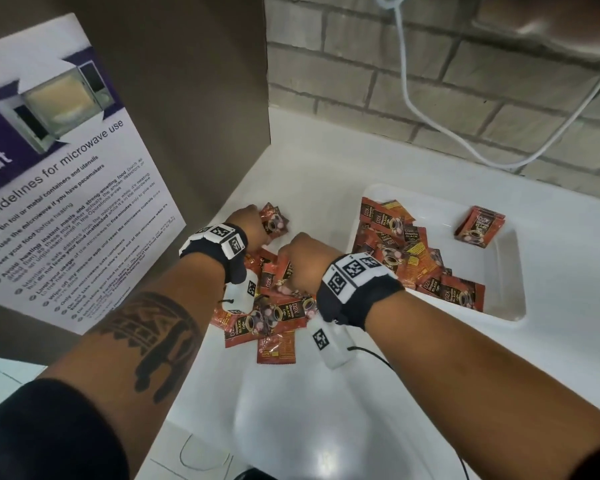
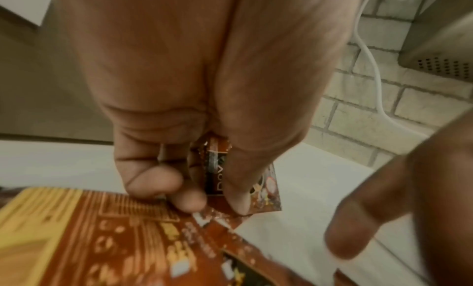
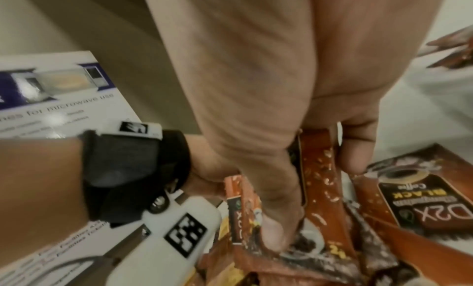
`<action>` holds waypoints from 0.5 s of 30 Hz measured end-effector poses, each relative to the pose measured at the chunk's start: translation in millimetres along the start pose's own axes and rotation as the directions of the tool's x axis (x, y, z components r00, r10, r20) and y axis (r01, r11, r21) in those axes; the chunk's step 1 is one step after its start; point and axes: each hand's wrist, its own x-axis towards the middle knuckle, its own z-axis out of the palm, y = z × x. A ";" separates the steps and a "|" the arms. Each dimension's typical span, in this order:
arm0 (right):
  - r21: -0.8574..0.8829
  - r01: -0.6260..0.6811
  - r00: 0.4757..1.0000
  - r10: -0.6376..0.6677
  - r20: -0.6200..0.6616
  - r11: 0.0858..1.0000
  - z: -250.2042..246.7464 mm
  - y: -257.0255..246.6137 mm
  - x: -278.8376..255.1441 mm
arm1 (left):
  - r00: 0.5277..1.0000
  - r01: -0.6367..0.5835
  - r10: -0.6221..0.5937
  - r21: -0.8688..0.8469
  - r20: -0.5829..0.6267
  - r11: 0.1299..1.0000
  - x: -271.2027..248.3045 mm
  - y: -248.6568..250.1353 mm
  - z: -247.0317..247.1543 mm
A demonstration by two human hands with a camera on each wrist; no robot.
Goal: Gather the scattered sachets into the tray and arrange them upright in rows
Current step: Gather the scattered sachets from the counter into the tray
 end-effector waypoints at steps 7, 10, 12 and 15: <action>-0.014 -0.074 0.996 0.073 -0.049 0.997 13.1 3.8 15.7 | 1.000 0.003 -0.004 -0.105 -0.012 0.995 -29.6 -12.7 -36.2; 0.063 -0.111 0.988 0.117 -0.100 0.992 10.3 9.8 15.9 | 0.993 0.033 -0.028 -0.041 0.110 0.999 -40.4 -22.0 -31.8; 0.115 -0.100 0.985 0.115 -0.132 0.988 4.6 12.7 10.6 | 0.987 0.059 -0.061 0.020 0.150 0.998 -48.3 -25.6 -24.0; 0.204 -0.103 0.965 0.148 -0.215 0.973 -3.9 20.6 0.6 | 0.980 0.062 -0.086 0.137 0.181 0.989 -52.1 -27.5 -8.6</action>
